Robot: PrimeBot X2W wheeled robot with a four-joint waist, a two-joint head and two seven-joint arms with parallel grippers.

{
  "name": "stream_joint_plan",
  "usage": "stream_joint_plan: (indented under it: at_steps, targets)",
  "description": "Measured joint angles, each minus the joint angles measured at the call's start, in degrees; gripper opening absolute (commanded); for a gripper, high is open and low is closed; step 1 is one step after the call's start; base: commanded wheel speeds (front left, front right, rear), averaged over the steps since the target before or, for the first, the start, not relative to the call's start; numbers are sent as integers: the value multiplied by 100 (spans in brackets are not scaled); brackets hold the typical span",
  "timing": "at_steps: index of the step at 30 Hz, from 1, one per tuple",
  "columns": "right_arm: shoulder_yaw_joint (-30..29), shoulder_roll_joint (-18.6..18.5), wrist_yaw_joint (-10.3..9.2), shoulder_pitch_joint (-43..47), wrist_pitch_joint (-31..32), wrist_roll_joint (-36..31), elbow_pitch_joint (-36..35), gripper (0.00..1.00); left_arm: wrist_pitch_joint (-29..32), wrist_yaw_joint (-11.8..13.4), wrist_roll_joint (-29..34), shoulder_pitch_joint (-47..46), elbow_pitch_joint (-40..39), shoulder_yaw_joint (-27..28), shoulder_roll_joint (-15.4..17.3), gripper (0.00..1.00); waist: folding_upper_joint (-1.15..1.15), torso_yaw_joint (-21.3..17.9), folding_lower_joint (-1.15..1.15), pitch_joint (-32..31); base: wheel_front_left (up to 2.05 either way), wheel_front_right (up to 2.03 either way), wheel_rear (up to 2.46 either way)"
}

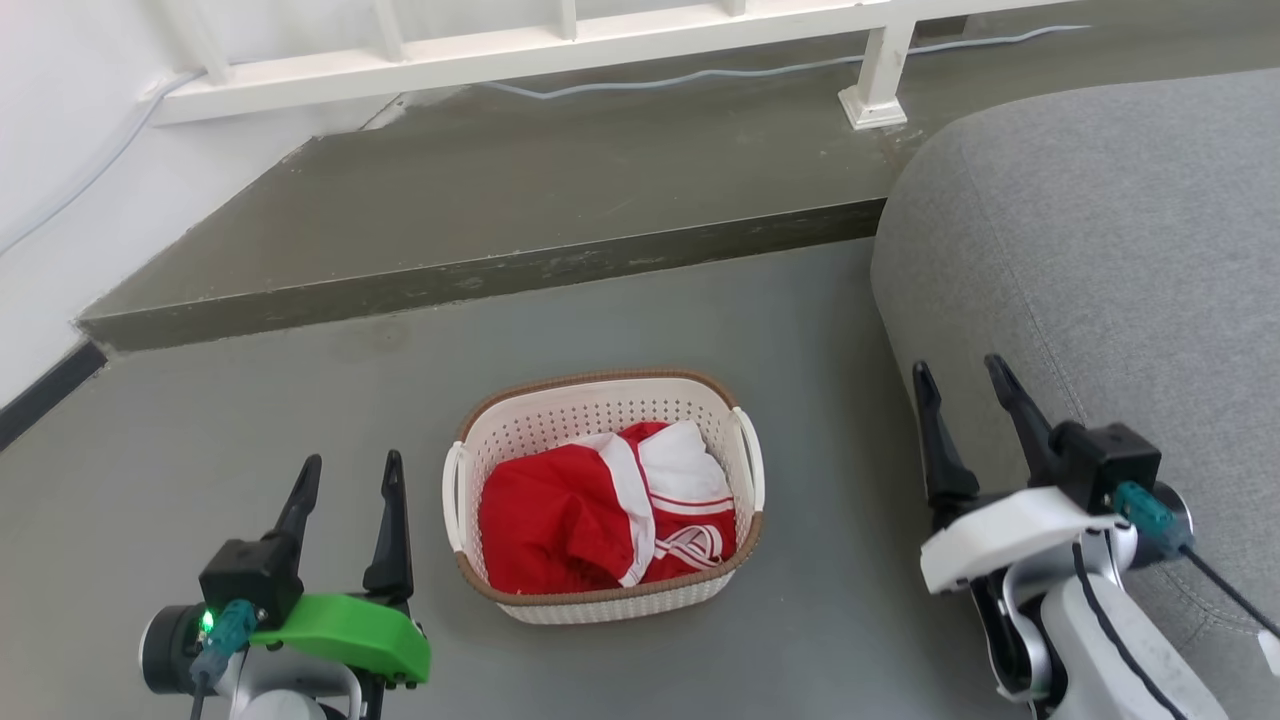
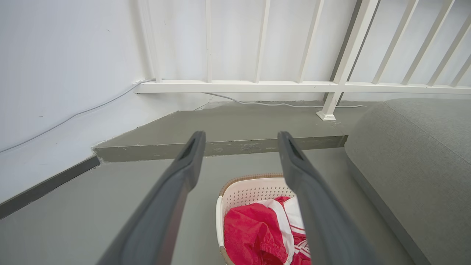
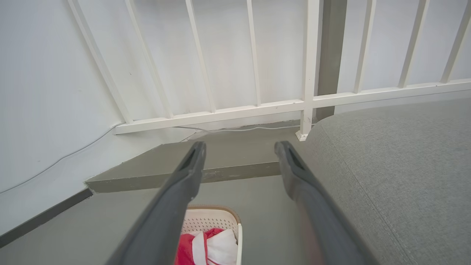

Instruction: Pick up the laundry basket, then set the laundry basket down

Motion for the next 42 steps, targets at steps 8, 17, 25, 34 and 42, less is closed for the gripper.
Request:
stream_joint_plan:
  at_steps: [8,17,25,34,42]
  targets:
    - [-11,-46,-1,343,0,-133,-125,100,0,33,134,197,-187,-7,-1,100,0,14,0,9,0,0,0]
    - [-36,-48,-2,464,0,-234,-222,100,0,59,138,315,-341,42,-2,100,0,64,0,39,0,0,0]
    - [-36,-21,-2,543,0,-354,-315,100,0,75,156,393,-410,43,-3,100,0,86,0,43,0,0,0]
    - [-63,-11,-2,594,0,-390,-344,100,0,76,187,477,-455,42,-5,100,0,107,0,35,0,0,0]
    - [-27,69,13,816,12,-334,-119,0,33,66,111,572,-199,-30,-62,0,0,110,0,31,0,0,0]
